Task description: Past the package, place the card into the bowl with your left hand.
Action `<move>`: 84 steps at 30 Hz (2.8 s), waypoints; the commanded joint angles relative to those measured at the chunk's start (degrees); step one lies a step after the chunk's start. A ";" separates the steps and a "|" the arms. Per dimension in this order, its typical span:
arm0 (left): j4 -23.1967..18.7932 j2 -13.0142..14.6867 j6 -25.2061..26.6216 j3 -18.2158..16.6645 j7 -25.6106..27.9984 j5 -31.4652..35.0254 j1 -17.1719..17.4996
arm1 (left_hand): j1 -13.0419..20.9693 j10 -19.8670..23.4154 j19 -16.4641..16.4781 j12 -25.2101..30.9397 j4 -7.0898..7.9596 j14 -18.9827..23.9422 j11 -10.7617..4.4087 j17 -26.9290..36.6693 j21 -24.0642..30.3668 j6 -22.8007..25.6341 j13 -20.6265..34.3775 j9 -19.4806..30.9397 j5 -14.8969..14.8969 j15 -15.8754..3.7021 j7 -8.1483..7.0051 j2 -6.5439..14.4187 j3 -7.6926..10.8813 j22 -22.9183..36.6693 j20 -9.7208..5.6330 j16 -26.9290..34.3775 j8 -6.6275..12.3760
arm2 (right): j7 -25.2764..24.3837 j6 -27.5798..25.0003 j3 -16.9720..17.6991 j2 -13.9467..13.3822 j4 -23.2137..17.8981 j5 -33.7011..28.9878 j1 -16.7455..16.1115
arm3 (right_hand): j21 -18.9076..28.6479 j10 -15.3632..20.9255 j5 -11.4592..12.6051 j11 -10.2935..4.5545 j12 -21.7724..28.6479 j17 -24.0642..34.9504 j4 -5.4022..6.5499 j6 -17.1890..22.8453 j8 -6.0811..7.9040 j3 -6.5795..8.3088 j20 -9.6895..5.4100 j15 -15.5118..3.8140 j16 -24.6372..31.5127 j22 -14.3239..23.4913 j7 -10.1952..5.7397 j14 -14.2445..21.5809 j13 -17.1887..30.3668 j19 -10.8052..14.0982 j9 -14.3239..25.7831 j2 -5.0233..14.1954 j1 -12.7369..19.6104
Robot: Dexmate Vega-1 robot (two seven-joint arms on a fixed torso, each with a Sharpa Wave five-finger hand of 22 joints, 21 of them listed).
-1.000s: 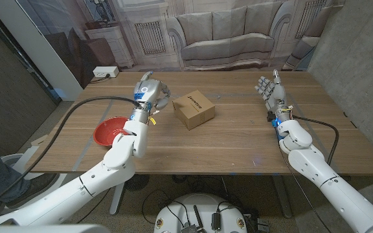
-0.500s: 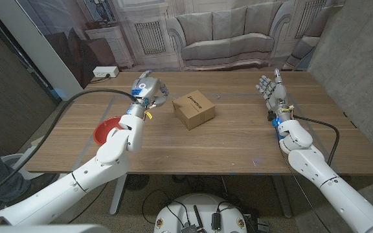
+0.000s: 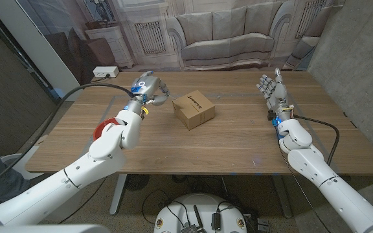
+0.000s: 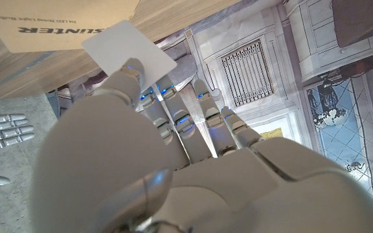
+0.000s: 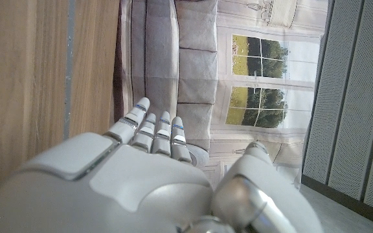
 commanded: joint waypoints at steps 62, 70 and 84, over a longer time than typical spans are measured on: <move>-10.89 5.98 10.10 -8.25 1.68 -1.65 15.97 | -0.17 0.33 -0.17 0.10 0.32 -0.40 0.10 0.12 0.04 0.21 0.65 0.38 -0.14 -8.18 0.40 -0.48 2.07 0.15 -4.50 0.25 -0.57 | 3.80 -4.02 -1.12 -2.43 2.73 0.64 4.16 | -0.15 0.58 0.13 0.01 -0.24 0.12 -0.15 0.64 -0.01 -0.62 -0.49 -0.06 -0.09 0.23 0.08 0.37 0.11 0.38 0.15 0.52 0.10; -11.26 6.09 10.97 -9.66 3.53 -2.35 18.20 | -0.24 0.28 -0.17 0.10 0.35 -0.39 0.11 0.13 0.04 0.17 0.67 0.43 -0.15 -8.14 0.41 -0.54 2.27 0.15 -4.45 0.24 -0.60 | 3.66 -3.94 -0.49 -2.88 2.41 0.93 3.55 | -0.16 0.70 0.13 0.03 -0.21 0.12 -0.16 0.66 0.00 -0.68 -0.51 -0.06 -0.08 0.23 0.09 0.41 0.11 0.41 0.15 0.51 0.08; -13.31 8.45 14.45 -12.17 4.16 -1.79 22.19 | -0.23 0.24 -0.11 0.12 0.32 -0.32 0.11 0.13 0.05 0.18 0.73 0.82 -0.14 -8.16 0.21 -0.62 2.53 0.14 -4.51 0.26 -0.33 | 3.80 -3.64 -0.31 -2.64 2.56 1.35 3.09 | -0.18 0.65 0.14 0.03 -0.25 0.12 -0.18 0.68 -0.01 -0.74 -0.54 -0.09 -0.06 0.23 0.11 0.48 0.11 0.46 0.15 0.57 0.09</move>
